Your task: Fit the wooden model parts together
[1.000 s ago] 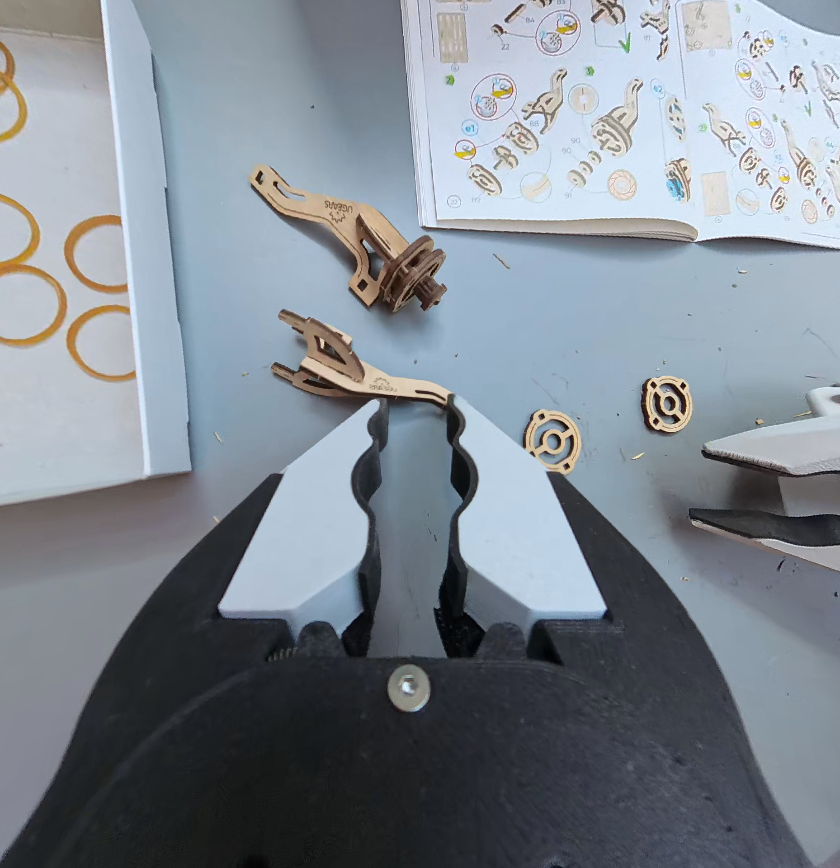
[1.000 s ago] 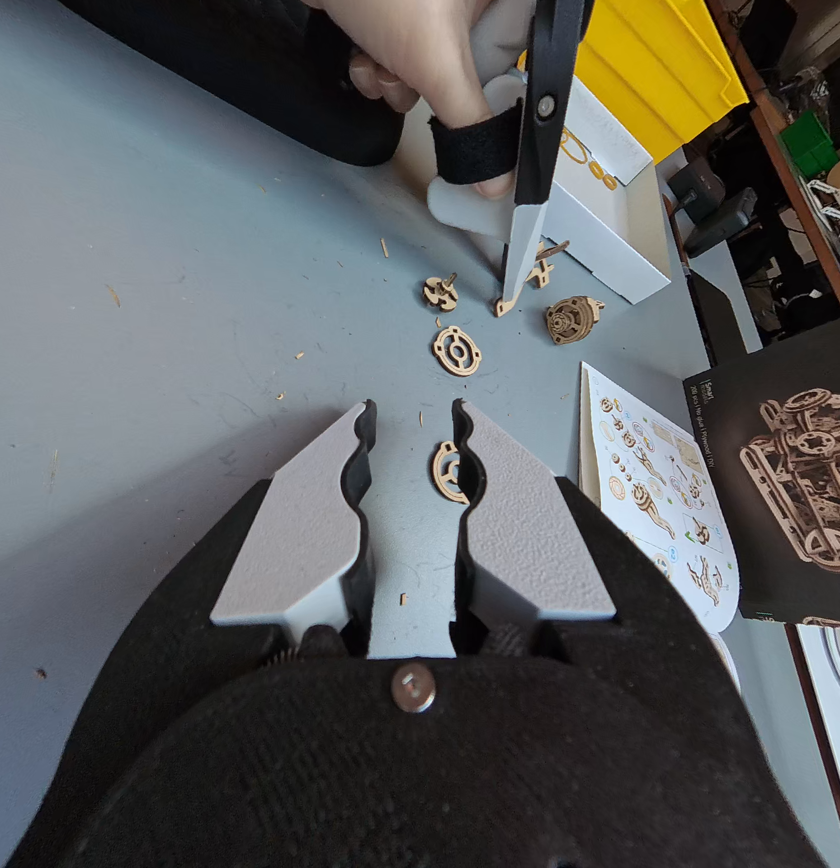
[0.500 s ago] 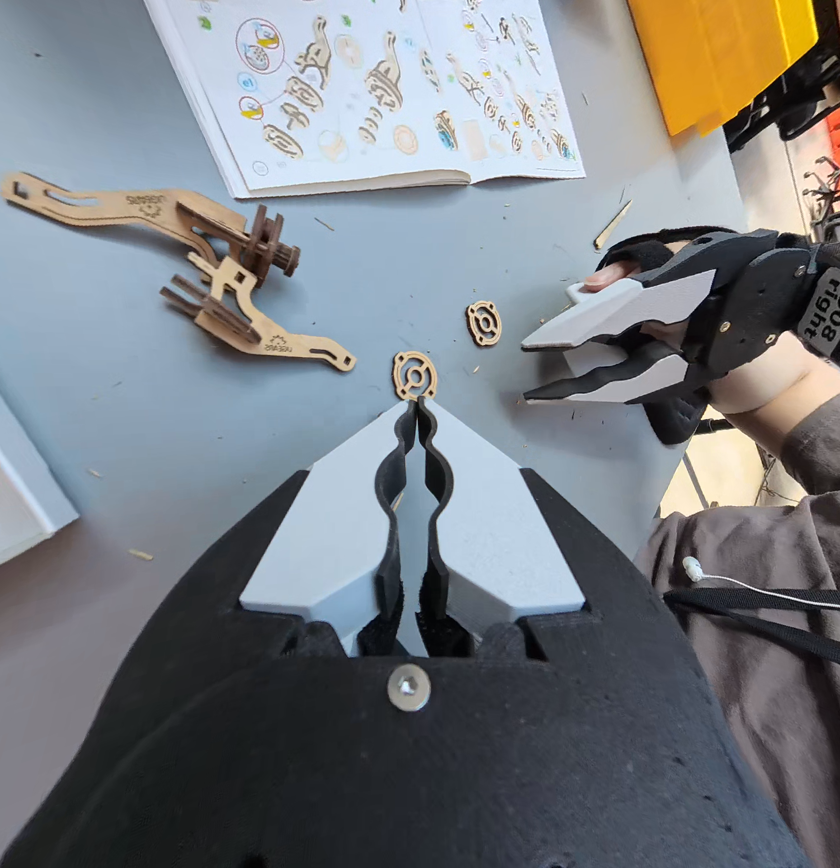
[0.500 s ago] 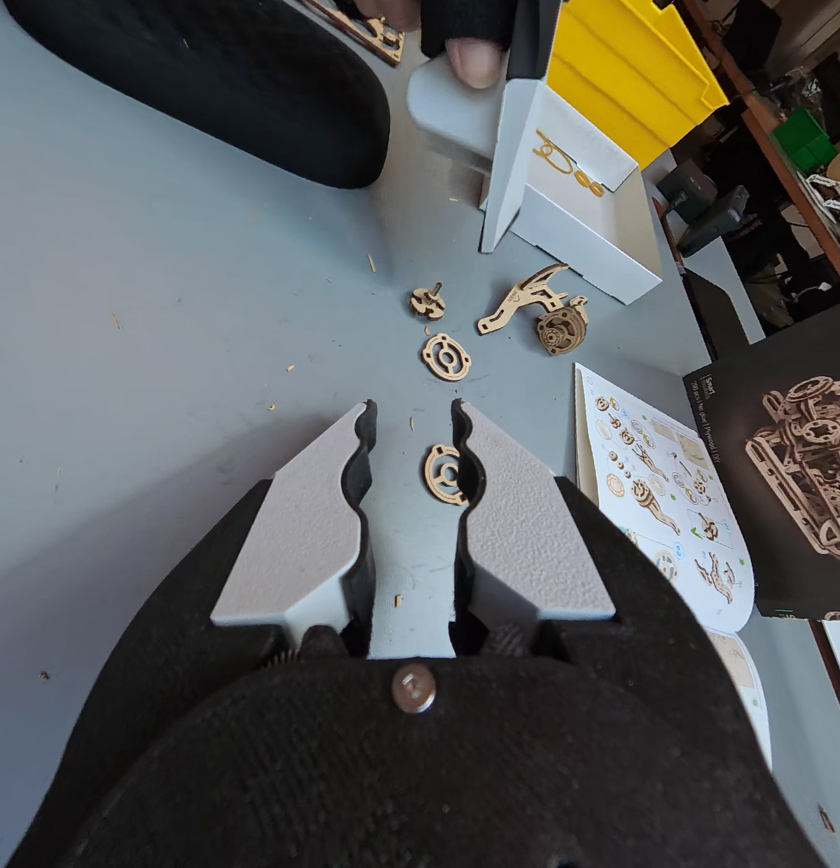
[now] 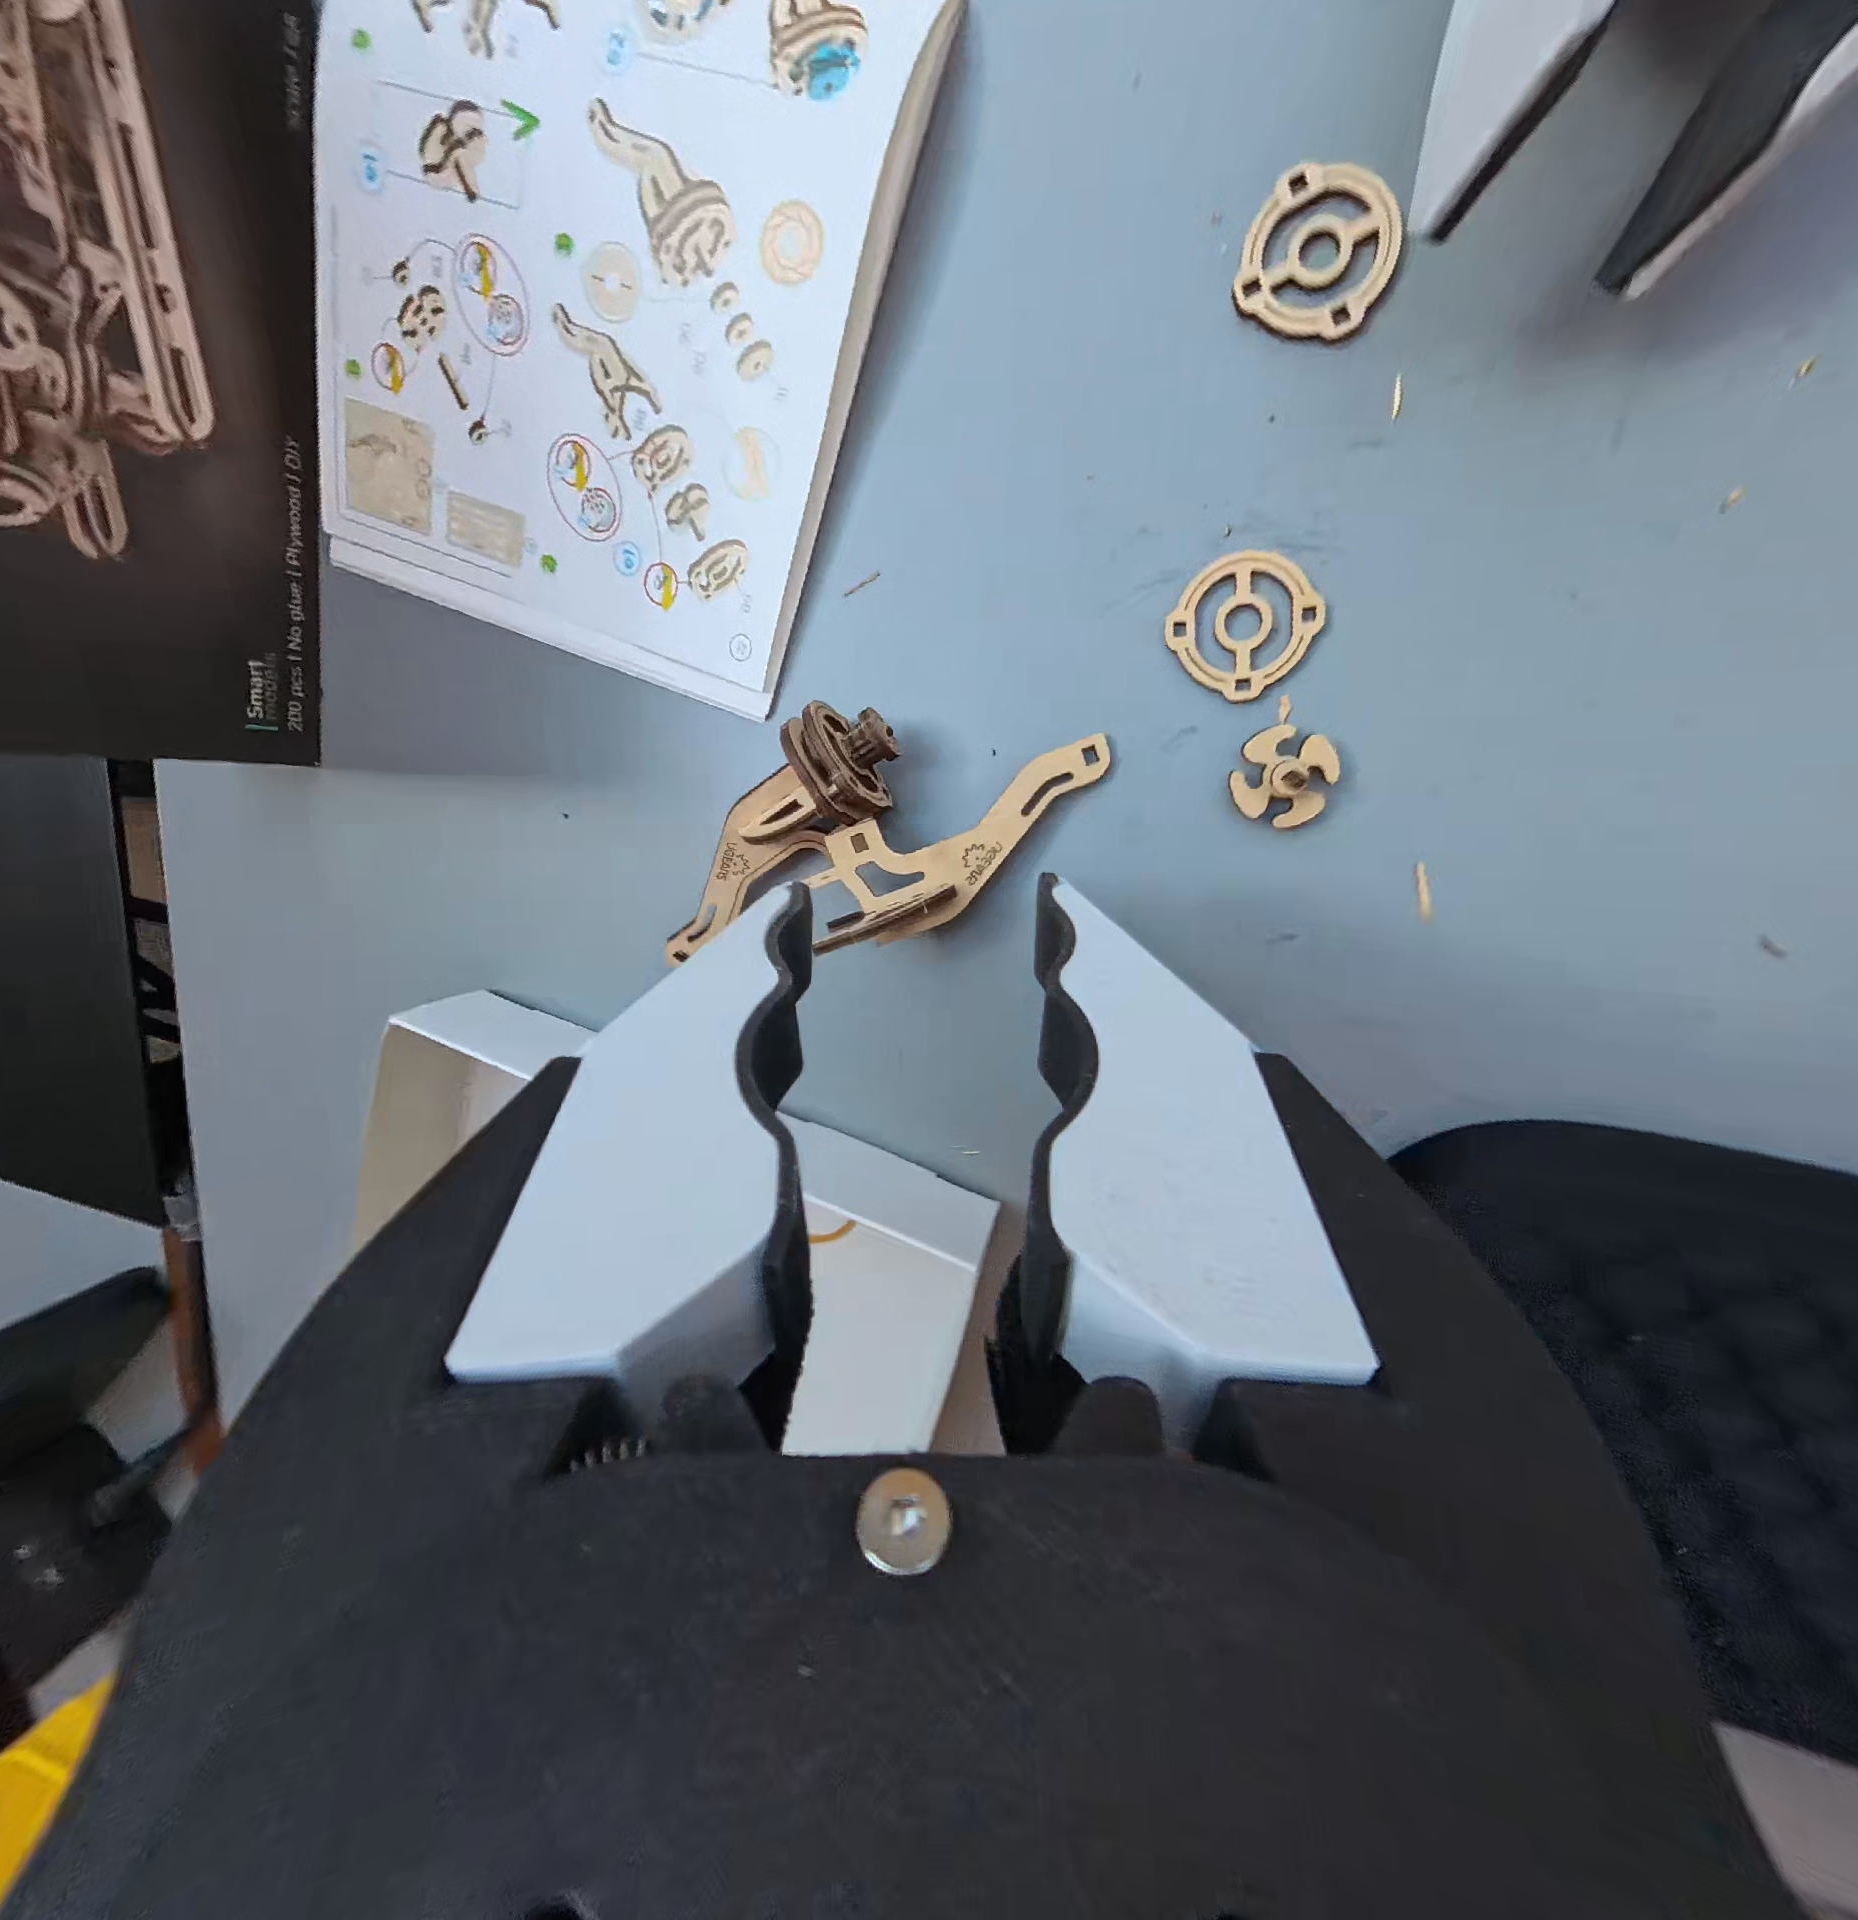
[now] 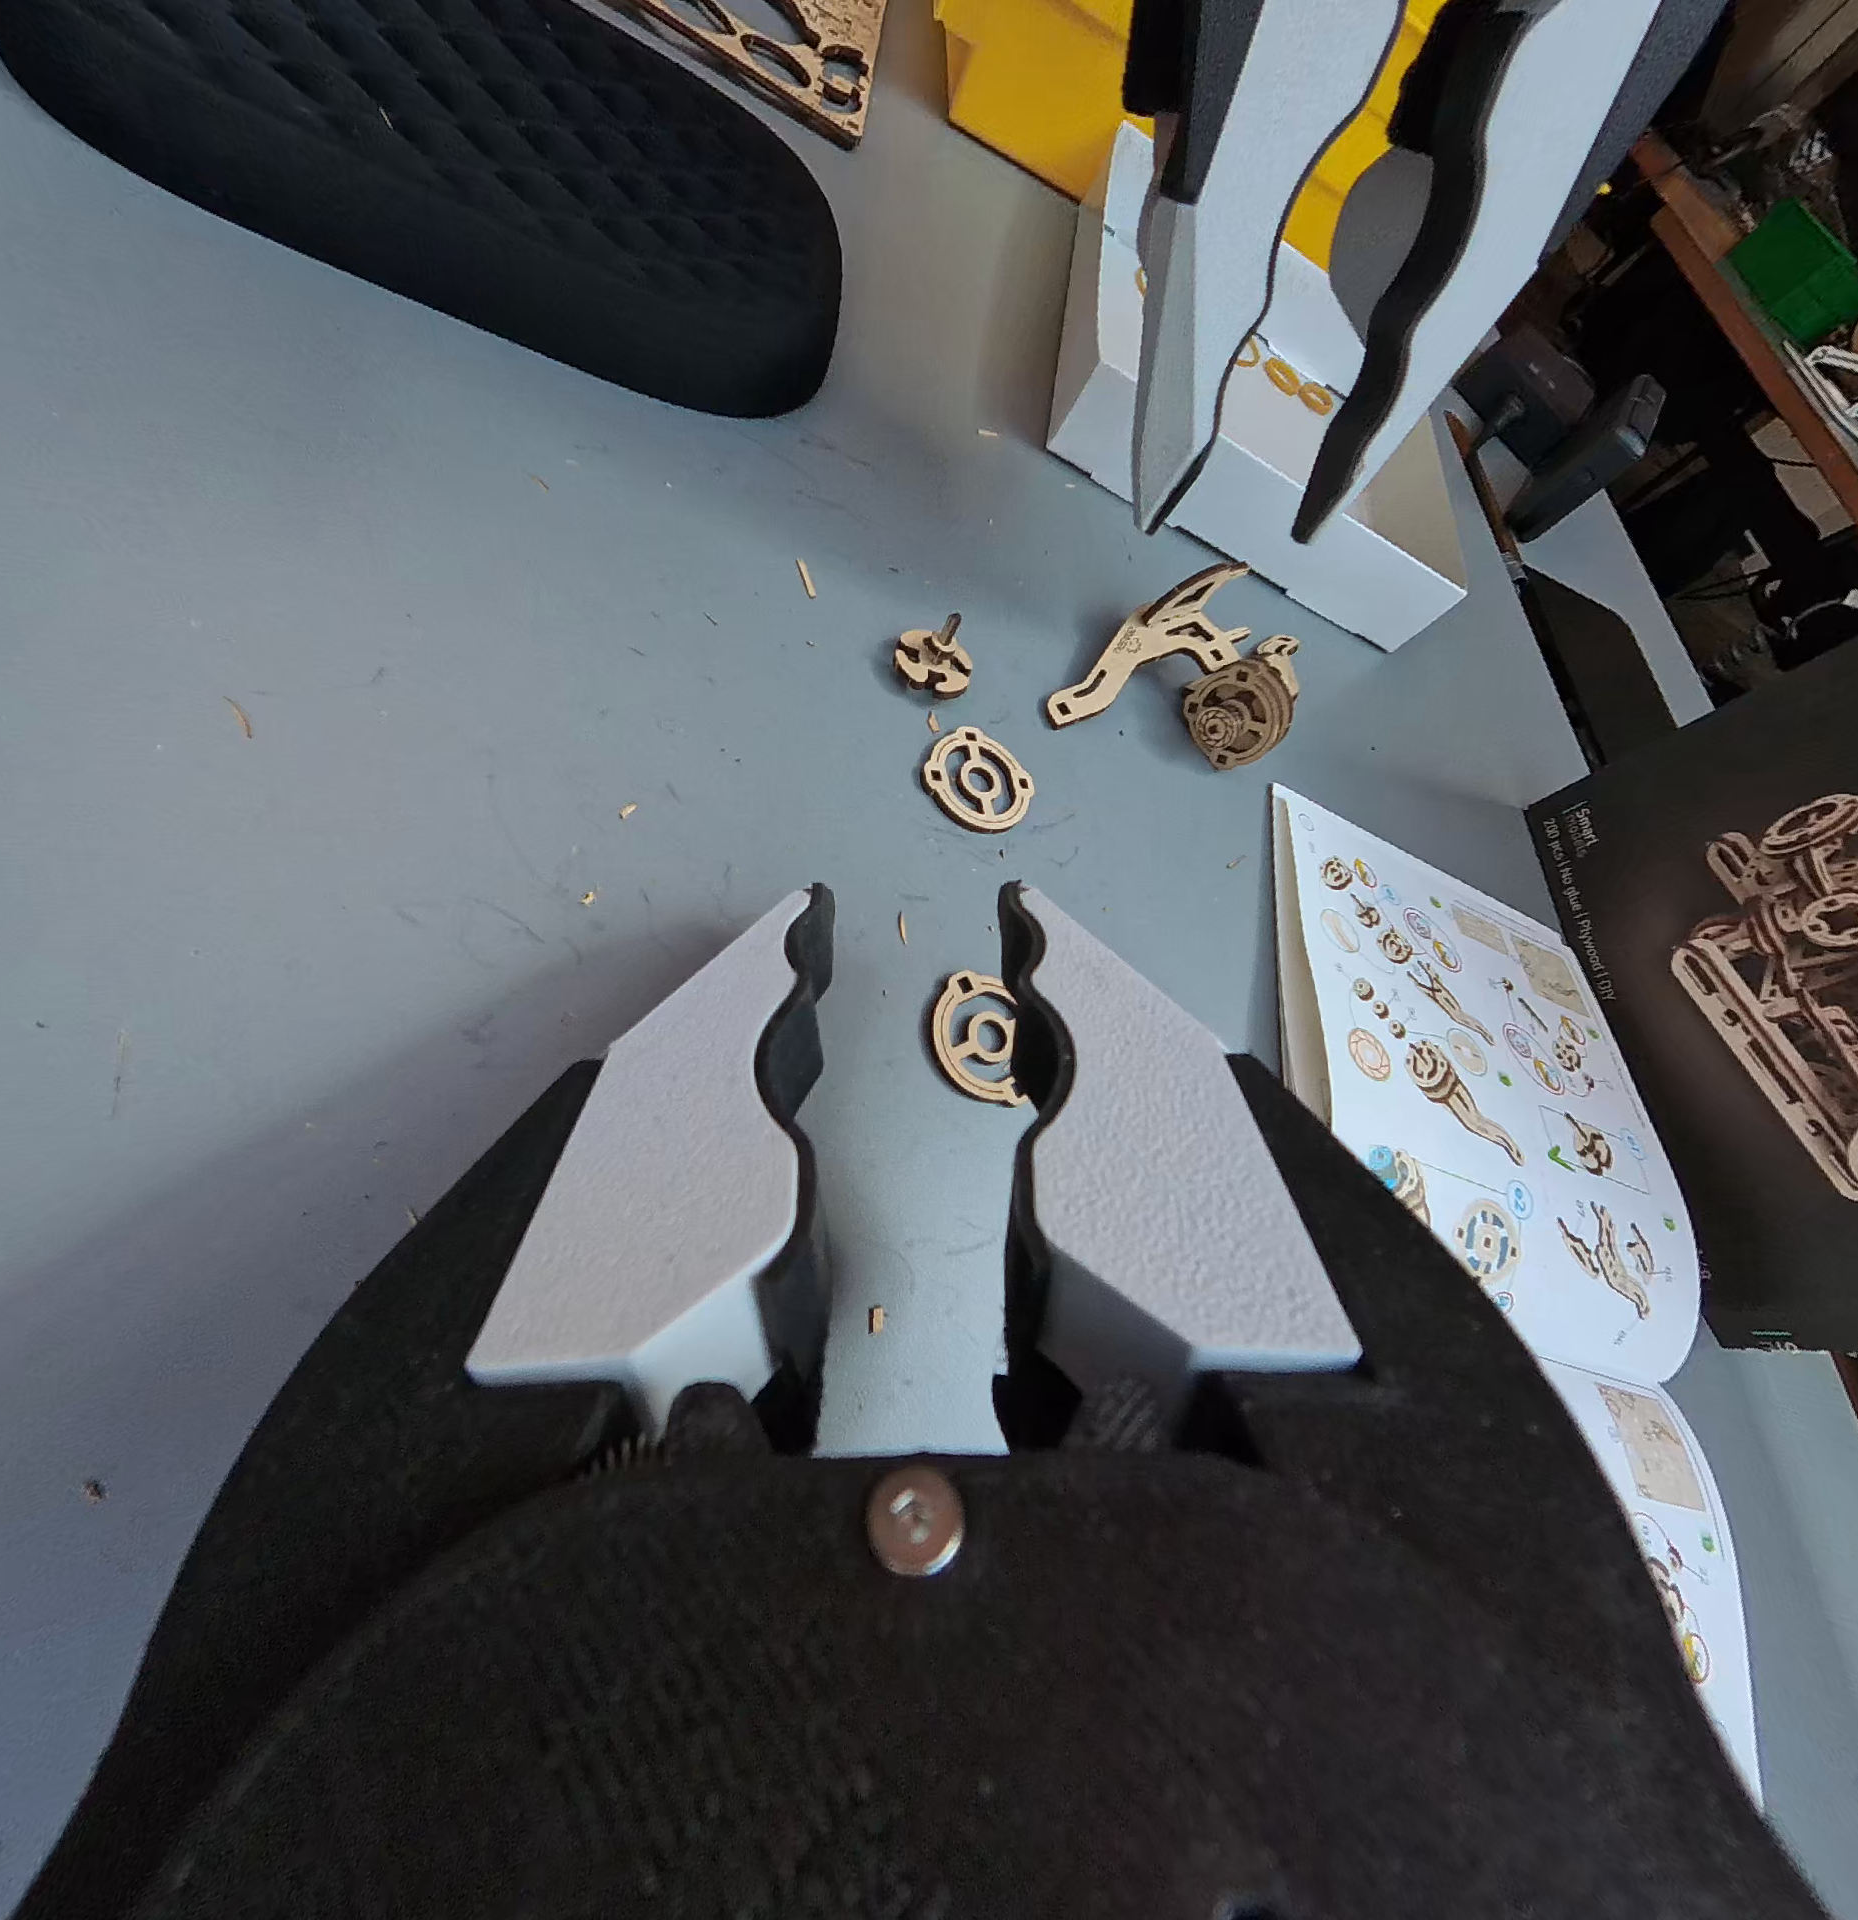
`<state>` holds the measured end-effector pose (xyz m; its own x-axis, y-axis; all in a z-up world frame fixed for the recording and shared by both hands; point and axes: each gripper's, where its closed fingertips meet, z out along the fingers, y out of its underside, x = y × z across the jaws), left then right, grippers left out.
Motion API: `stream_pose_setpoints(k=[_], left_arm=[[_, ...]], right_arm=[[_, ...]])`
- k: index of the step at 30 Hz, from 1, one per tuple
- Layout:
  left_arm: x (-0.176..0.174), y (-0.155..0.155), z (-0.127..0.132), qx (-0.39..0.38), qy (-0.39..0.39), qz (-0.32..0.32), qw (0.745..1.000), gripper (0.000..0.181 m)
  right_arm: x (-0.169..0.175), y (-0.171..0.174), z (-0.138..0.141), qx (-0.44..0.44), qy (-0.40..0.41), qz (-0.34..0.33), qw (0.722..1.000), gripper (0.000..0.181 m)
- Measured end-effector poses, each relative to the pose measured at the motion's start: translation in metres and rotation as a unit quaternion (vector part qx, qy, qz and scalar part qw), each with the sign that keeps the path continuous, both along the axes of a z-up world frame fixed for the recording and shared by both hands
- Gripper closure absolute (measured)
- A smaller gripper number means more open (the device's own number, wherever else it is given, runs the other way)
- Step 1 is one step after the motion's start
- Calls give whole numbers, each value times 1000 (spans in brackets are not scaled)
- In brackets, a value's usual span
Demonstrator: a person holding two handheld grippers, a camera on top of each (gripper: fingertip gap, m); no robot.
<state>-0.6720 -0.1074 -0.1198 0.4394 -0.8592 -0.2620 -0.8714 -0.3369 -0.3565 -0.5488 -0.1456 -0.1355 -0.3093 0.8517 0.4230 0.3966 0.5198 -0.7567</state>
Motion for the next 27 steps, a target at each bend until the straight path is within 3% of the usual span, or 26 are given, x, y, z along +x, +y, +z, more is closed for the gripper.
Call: stream_pose_setpoints(k=[4, 13, 21, 27], left_arm=[[-15, 2, -14, -5, 148, -118, 982, 150], [-9, 1, -31, -7, 259, -281, 924, 167], [-16, -2, -35, -22, 284, -290, 914, 178], [-15, -19, -20, -27, 256, -229, 939, 181]], right_arm=[[1, 2, -1, -1, -1, -4, 1000, 150], [1, 3, -1, -17, -4, -3, 1000, 150], [1, 1, -1, -24, -4, 1, 1000, 150], [1, -1, 0, -25, -2, 4, 1000, 150]])
